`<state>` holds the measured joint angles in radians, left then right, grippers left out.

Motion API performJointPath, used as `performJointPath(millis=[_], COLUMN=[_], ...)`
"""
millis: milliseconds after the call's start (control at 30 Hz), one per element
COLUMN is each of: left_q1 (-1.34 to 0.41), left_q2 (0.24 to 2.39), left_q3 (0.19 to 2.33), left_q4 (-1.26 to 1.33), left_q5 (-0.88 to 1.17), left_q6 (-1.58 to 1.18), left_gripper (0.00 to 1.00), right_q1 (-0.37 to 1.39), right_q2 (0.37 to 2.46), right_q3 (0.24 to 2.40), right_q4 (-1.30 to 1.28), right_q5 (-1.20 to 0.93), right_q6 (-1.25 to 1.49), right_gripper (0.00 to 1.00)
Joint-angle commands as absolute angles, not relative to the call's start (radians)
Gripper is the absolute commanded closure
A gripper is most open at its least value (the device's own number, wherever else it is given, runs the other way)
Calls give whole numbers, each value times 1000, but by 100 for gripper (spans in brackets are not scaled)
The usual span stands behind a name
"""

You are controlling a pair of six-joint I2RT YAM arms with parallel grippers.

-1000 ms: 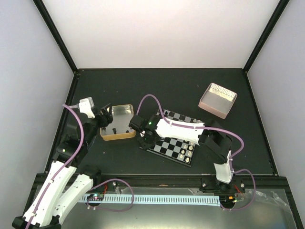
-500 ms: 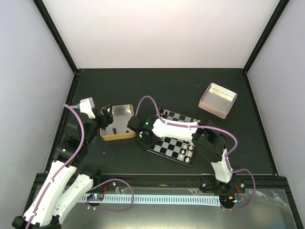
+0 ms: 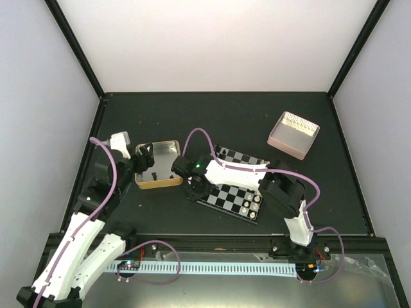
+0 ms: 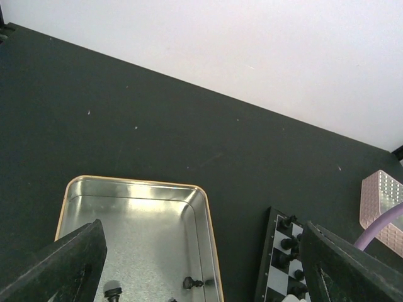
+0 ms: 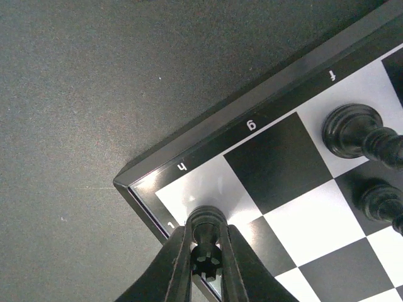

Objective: Set up the chess pieces on the board
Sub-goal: Place the chess piece on the chessboard.

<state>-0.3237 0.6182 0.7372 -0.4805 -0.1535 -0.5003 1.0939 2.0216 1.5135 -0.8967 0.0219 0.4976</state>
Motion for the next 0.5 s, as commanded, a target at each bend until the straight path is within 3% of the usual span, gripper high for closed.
performJointPath(millis=[0,167,300,467], left_q1=[-318,-319,-319,-316], left_q2=[624,631,658,751], left_q3=[770,773,766,742], left_q4=[-491,-499,-526,-554], left_q5=[-161,-154,-146,-103], left_q6=[-492,-492,-489,-492], left_gripper=[14,13,2,1], right_q1=[1100,1099,1100,1094], right_q2=[2029,2009,1941,1814], right_q3=[1526,1524,1502,1436], right_q4=[-880,-869,-830,-743], right_q5=[48,54,70,119], right_q6=[508,511,527,558], right_gripper=[86,75,67,59])
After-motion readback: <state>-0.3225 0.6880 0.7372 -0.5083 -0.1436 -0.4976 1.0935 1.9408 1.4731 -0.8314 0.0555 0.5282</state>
